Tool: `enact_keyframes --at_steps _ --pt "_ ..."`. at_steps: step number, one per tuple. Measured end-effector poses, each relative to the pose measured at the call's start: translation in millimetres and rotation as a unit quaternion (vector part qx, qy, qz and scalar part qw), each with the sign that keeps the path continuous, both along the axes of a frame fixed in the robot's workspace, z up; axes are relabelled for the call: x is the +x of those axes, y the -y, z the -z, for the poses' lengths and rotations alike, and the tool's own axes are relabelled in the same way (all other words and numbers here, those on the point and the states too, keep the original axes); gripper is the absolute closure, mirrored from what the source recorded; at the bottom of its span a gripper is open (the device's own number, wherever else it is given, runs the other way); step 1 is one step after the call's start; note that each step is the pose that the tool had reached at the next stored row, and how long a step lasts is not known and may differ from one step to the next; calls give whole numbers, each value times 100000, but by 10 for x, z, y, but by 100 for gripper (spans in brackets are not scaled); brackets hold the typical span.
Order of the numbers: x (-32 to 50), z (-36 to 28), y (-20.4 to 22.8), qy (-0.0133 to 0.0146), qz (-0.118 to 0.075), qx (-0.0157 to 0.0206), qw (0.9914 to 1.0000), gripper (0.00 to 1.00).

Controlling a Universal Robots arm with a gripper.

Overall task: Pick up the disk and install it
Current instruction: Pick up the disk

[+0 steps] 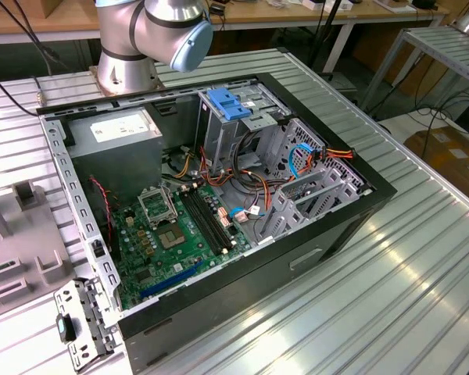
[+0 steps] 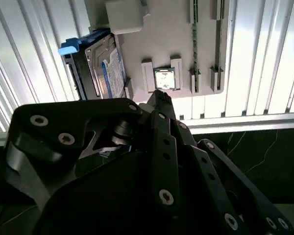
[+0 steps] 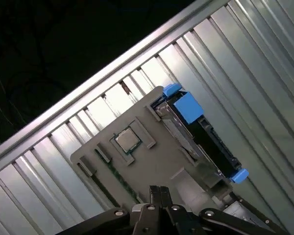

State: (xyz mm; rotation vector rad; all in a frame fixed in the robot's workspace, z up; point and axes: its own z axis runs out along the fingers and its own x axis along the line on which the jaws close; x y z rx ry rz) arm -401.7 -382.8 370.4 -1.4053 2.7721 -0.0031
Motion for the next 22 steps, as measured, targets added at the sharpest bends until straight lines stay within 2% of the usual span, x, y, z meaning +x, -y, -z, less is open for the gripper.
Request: enact_keyframes --at_steps 1,2,3,4,8,12,13,14,15,19,20,22 --pt "0 0 0 -3 -1927 0 99981 89" --pt "0 0 0 0 -3825 1 99927 89" --pt "0 0 0 1 -5624 1 99842 89" --pt "0 0 0 0 -7800 1 99695 89" --pt "0 0 0 2 -9901 0 99509 89" --pt "0 0 0 -1 -12046 -1 99272 89" --pt "0 1 0 0 -12831 2 99173 89" --pt "0 1 0 -2 -14147 0 98994 89" --pt "0 1 0 2 -14963 1 98874 89" --pt "0 1 0 -1 -17024 2 98540 89" --pt "0 1 0 -1 -18873 0 98203 89" --pt "0 2 0 -2 -19957 0 97988 89"
